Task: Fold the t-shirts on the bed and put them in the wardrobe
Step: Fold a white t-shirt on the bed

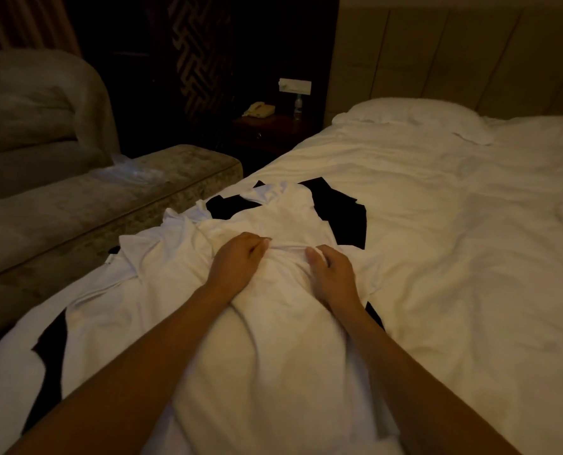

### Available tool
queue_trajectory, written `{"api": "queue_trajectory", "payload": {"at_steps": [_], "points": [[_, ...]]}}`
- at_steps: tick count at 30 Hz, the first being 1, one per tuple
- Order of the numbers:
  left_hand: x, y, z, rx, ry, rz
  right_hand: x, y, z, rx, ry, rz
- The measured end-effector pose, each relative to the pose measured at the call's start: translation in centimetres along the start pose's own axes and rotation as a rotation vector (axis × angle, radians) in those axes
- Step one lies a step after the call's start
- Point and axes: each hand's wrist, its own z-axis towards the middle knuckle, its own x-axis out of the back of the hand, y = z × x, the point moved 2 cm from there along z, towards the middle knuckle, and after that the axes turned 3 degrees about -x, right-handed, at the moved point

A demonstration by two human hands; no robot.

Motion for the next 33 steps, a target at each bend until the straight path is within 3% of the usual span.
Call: {"api": "queue_trajectory", "payload": {"at_steps": [5,12,19,26,33], "points": [[1.8,3.9,-2.5,-0.053,0.034,-0.032,4.5,-4.3,-2.5,0.108,0.037,0.094],[5.6,14.6,-6.2,-0.121,0.038,-0.219,13.4,-10.8,-7.3,0.147,0.131,0.173],[10.5,28.5,-9.5,-0.248,-0.146,-0.432,24.6,-16.8,-12.6,0.199,0.257,0.187],[13.7,41.9,-13.4,-0.357,-0.146,-0.517,35.8,-22.7,-19.4,0.276,0.393,0.201],[14.8,53.5,-17.1,-0.348,-0.403,-0.728,46.6,-27.1,-25.1,0.329,0.505,0.133]]}}
